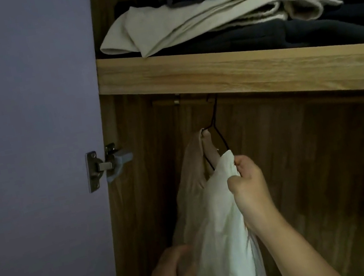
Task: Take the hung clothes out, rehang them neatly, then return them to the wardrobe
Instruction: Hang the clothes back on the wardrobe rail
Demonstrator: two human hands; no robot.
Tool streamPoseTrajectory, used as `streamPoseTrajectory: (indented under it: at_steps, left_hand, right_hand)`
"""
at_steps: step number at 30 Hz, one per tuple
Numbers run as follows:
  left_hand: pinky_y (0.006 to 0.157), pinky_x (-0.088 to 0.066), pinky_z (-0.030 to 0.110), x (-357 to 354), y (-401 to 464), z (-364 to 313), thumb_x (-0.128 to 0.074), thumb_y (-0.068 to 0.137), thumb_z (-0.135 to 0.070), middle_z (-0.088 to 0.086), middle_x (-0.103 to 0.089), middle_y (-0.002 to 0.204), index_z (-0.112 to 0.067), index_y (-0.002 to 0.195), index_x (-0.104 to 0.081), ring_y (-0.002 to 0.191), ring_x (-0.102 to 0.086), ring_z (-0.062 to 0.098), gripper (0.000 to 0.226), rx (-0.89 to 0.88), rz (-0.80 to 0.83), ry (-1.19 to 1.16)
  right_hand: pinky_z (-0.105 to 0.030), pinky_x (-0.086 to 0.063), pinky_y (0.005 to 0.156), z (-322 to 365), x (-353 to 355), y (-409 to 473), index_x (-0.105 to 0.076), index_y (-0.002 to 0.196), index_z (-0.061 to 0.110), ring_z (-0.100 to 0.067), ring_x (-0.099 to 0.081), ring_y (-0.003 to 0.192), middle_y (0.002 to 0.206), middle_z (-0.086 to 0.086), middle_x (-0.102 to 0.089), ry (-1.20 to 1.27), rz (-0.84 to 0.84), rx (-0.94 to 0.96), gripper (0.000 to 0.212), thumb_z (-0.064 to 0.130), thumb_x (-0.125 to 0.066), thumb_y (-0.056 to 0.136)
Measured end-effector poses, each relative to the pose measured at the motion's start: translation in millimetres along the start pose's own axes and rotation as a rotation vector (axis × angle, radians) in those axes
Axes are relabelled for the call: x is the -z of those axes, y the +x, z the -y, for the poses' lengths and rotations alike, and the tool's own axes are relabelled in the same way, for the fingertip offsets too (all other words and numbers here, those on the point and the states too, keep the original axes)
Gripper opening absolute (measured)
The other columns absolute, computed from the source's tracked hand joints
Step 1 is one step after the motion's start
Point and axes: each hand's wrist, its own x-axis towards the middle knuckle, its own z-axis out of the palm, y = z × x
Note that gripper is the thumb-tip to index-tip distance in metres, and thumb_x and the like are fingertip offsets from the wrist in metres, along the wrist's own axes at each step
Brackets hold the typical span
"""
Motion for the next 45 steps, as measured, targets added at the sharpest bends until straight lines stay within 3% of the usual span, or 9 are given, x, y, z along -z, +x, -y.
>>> streamPoseTrajectory:
  at_steps: [6, 10, 13, 18, 21, 25, 31, 38, 45]
  left_hand:
    - [0.095, -0.023, 0.004, 5, 38, 30, -0.047, 0.094, -0.038, -0.015, -0.036, 0.138, -0.035, 0.128, -0.039, 0.123, -0.038, -0.003, 0.036, -0.057, 0.004, 0.17]
    - [0.084, -0.019, -0.003, 1, 54, 44, -0.045, 0.094, -0.039, -0.015, -0.033, 0.14, -0.036, 0.13, -0.038, 0.124, -0.036, -0.004, 0.037, -0.055, 0.026, 0.196]
    - [0.09, -0.023, 0.002, -1, 60, 49, -0.045, 0.095, -0.038, -0.013, -0.033, 0.141, -0.034, 0.132, -0.036, 0.125, -0.037, -0.001, 0.038, -0.041, 0.024, 0.209]
    - [0.1, -0.031, 0.014, -5, 54, 52, -0.043, 0.096, -0.034, -0.011, -0.035, 0.14, -0.03, 0.133, -0.038, 0.121, -0.04, 0.004, 0.038, 0.002, 0.057, 0.2]
    - [0.088, -0.031, 0.007, -9, 46, 52, -0.044, 0.096, -0.032, -0.011, -0.037, 0.137, -0.032, 0.13, -0.04, 0.114, -0.042, 0.001, 0.034, 0.006, 0.063, 0.196]
    - [0.073, -0.028, -0.004, -20, 33, 48, -0.044, 0.097, -0.03, -0.01, -0.041, 0.134, -0.031, 0.128, -0.042, 0.106, -0.04, -0.003, 0.032, -0.001, 0.081, 0.181]
    - [0.105, -0.031, 0.018, -43, -2, 24, -0.046, 0.096, -0.027, -0.011, -0.037, 0.142, -0.033, 0.131, -0.04, 0.125, -0.039, 0.006, 0.036, 0.05, 0.096, 0.151]
    - [0.101, -0.041, 0.022, -75, -61, -6, -0.05, 0.093, -0.032, -0.013, -0.043, 0.134, -0.036, 0.126, -0.043, 0.115, -0.048, 0.003, 0.034, 0.021, 0.061, 0.208]
    - [0.09, -0.04, 0.013, -112, -123, -16, -0.051, 0.092, -0.033, -0.017, -0.044, 0.129, -0.037, 0.123, -0.044, 0.102, -0.049, -0.003, 0.032, -0.097, 0.158, 0.248]
  right_hand:
    - [-0.016, -0.042, 0.061, -20, -28, 55, -0.053, 0.116, 0.014, -0.005, -0.053, 0.074, 0.092, 0.004, -0.056, -0.082, -0.01, 0.01, 0.04, -0.007, -0.038, 0.086]
    - [-0.034, -0.049, 0.092, -26, -39, 79, -0.041, 0.138, 0.011, -0.017, -0.056, 0.106, 0.128, -0.005, -0.054, -0.133, 0.021, -0.048, 0.05, -0.002, -0.038, 0.09]
    - [-0.021, -0.046, 0.081, -33, -46, 80, -0.039, 0.139, 0.013, -0.003, -0.052, 0.092, 0.121, 0.0, -0.053, -0.189, 0.078, -0.046, 0.049, 0.0, -0.038, 0.092]
    - [-0.026, -0.045, 0.09, -50, -45, 67, -0.041, 0.137, 0.013, -0.013, -0.053, 0.107, 0.126, -0.002, -0.054, -0.268, 0.109, -0.007, 0.048, 0.003, -0.044, 0.091]
    - [-0.021, -0.044, 0.082, -57, -35, 53, -0.039, 0.136, 0.015, -0.007, -0.051, 0.097, 0.119, 0.004, -0.053, -0.376, 0.119, 0.047, 0.045, 0.009, -0.047, 0.092]
    - [-0.036, -0.043, 0.102, -76, -18, 19, -0.029, 0.143, 0.018, -0.017, -0.049, 0.118, 0.135, -0.003, -0.048, -0.509, 0.205, 0.035, 0.053, 0.017, -0.049, 0.093]
    - [-0.029, -0.032, 0.109, -92, 20, -36, -0.016, 0.147, 0.029, -0.01, -0.038, 0.127, 0.144, 0.005, -0.036, -0.607, 0.31, 0.045, 0.061, 0.03, -0.048, 0.095]
    - [-0.024, -0.039, 0.1, -93, 84, -111, -0.042, 0.134, 0.029, -0.008, -0.045, 0.116, 0.131, 0.01, -0.042, -0.757, 0.38, -0.073, 0.039, 0.028, -0.047, 0.095]
    - [-0.026, -0.036, 0.102, -81, 157, -192, -0.043, 0.133, 0.028, -0.012, -0.039, 0.123, 0.13, 0.008, -0.043, -0.947, 0.386, -0.16, 0.037, 0.027, -0.047, 0.096]
